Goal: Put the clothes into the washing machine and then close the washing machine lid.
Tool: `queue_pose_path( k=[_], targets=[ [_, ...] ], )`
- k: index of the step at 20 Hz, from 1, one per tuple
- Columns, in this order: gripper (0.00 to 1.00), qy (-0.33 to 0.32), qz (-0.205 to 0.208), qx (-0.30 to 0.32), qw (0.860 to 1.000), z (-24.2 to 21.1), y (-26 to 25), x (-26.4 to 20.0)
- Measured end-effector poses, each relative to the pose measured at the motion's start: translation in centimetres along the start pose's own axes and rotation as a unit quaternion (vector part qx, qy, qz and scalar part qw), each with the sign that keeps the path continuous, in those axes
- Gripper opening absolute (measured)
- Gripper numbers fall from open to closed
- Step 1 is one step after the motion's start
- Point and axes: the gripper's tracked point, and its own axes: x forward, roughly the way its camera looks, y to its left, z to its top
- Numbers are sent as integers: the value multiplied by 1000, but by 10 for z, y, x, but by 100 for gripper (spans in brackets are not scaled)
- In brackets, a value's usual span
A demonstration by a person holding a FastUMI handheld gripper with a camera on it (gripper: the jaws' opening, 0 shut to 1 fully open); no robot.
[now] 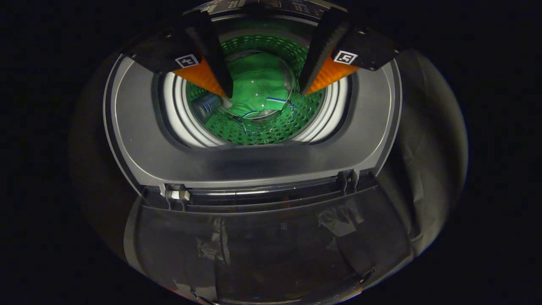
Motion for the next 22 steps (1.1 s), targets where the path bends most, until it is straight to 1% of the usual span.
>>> queue_pose_path(
  k=[3, 5, 7, 11, 15, 18, 20, 22],
  targets=[
    [99, -20, 1, 3, 1000, 6, 2, -13],
    [99, -60, 9, 6, 998, 21, 9, -33],
    [99, -111, 16, 1, 994, 43, 16, -61],
    [99, -204, 39, -1, 978, 101, 28, -137],
    [98, -277, 39, -8, 960, 161, 33, -211],
    [98, -311, 43, -9, 949, 210, 36, -250],
    [98, -346, 40, -14, 937, 254, 34, -271],
    [98, -361, 31, -28, 932, 294, 24, -286]
  ],
)
